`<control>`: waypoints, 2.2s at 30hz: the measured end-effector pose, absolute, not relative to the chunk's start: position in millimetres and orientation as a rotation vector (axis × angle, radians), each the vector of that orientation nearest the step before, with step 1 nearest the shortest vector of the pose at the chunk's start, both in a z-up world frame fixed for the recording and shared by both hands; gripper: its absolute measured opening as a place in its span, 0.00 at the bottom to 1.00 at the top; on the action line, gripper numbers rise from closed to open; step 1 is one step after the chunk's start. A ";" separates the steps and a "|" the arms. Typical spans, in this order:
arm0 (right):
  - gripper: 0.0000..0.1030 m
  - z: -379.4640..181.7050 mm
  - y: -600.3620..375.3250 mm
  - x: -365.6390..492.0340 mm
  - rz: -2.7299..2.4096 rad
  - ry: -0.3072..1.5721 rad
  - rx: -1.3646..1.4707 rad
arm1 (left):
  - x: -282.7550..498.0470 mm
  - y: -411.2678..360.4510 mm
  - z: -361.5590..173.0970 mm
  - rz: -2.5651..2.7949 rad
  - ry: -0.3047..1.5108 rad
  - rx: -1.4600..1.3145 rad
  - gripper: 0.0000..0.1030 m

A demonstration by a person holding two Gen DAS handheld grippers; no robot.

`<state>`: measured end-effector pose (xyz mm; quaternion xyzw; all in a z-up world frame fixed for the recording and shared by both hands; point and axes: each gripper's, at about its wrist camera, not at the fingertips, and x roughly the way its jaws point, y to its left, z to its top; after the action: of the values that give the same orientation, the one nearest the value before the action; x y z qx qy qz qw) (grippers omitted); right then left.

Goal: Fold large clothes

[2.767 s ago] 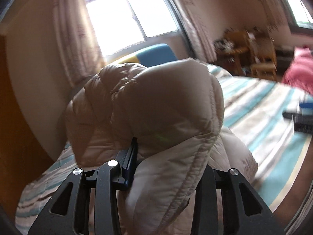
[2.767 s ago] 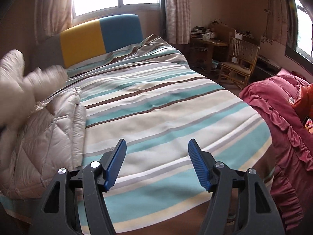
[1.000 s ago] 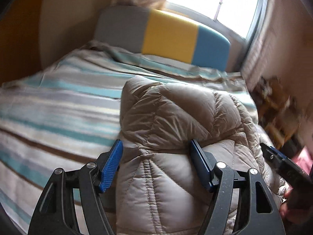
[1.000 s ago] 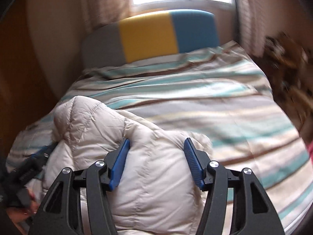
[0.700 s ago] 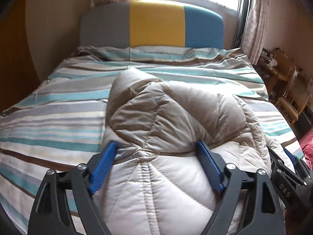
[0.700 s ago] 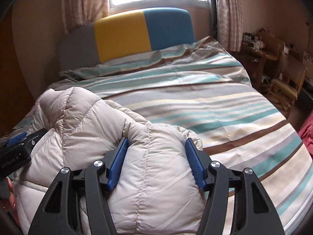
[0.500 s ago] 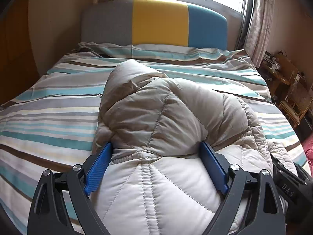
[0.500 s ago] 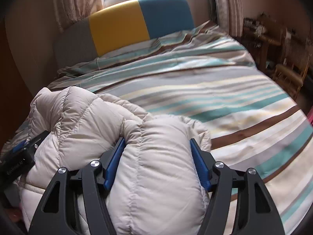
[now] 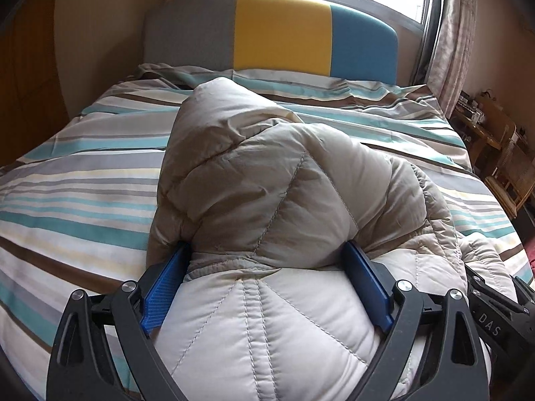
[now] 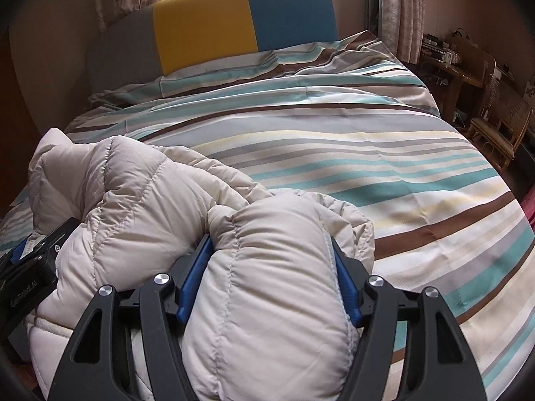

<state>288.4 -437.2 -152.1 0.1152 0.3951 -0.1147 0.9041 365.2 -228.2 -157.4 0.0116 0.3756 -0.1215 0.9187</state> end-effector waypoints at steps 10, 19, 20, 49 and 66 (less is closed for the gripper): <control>0.64 -156.4 -438.9 295.8 -0.247 0.814 0.214 | 353.3 -237.0 -138.4 -0.180 0.810 0.059 0.89; 0.66 -115.7 -452.3 292.6 -0.185 0.837 0.268 | 369.4 -251.2 -110.8 -0.134 0.830 0.126 0.94; 0.66 -106.3 -454.2 293.2 -0.181 0.811 0.274 | 372.3 -253.9 -111.8 -0.135 0.830 0.130 0.94; 0.74 -120.2 -434.1 251.2 -0.261 0.684 0.259 | 283.2 -248.2 -125.3 -0.237 0.661 0.165 0.97; 0.79 -138.0 -435.1 243.3 -0.254 0.678 0.258 | 277.7 -234.7 -139.8 -0.316 0.600 0.151 0.97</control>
<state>243.3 -435.1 -137.9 0.1257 0.3307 -0.1237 0.9271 277.7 -234.7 -139.8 0.0739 0.2940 -0.1547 0.9403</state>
